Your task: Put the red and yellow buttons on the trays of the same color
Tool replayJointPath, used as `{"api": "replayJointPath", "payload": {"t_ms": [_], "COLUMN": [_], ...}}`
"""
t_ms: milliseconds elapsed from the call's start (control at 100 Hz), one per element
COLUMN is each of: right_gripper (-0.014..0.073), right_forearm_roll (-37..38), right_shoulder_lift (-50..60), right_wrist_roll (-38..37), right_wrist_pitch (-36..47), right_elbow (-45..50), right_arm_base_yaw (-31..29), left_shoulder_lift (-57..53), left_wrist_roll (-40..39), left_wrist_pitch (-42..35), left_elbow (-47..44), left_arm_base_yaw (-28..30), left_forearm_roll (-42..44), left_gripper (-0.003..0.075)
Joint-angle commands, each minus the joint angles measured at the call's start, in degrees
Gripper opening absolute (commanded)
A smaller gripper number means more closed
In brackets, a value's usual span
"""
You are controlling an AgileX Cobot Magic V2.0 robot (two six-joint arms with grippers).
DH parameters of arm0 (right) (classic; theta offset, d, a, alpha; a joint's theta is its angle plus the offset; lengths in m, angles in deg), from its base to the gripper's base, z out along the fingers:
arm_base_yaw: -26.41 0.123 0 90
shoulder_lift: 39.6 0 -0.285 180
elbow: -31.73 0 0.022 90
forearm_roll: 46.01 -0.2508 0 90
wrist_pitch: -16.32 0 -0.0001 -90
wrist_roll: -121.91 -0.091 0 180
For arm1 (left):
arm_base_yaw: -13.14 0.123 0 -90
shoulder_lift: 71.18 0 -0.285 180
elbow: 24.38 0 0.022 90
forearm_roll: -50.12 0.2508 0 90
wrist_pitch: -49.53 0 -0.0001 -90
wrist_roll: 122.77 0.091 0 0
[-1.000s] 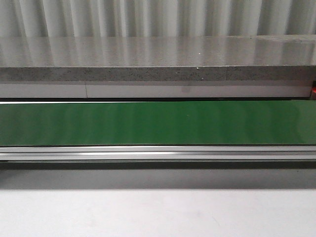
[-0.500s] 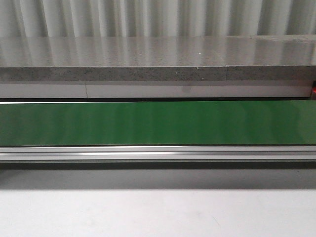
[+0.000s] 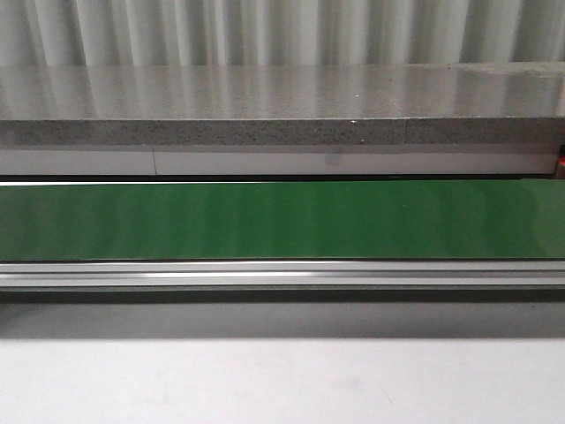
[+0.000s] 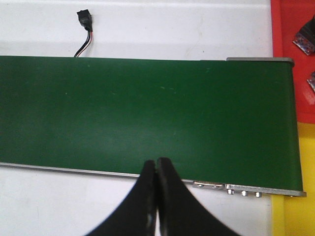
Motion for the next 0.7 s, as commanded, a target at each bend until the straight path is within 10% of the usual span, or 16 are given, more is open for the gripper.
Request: {"api": "replayJointPath", "payload": {"t_ms": [0,690], "right_gripper": [-0.0067,-0.0067], "right_forearm_roll": [-0.81,-0.81], "right_shoulder_lift": [0.90,0.90], "right_wrist_roll": [0.59,0.59], "right_wrist_pitch": [2.38,2.38], "right_elbow": [-1.40,-1.40], "right_arm_base_yaw": [0.07,0.07], "left_shoulder_lift": [0.21,33.76], "left_wrist_roll": [0.09,-13.71], "left_wrist_pitch": [-3.86,-9.51], "left_elbow": [1.54,14.33], "left_arm_base_yaw": [-0.46,18.88], "left_forearm_roll": [-0.92,-2.76], "left_gripper": [0.0664,0.0649]}}
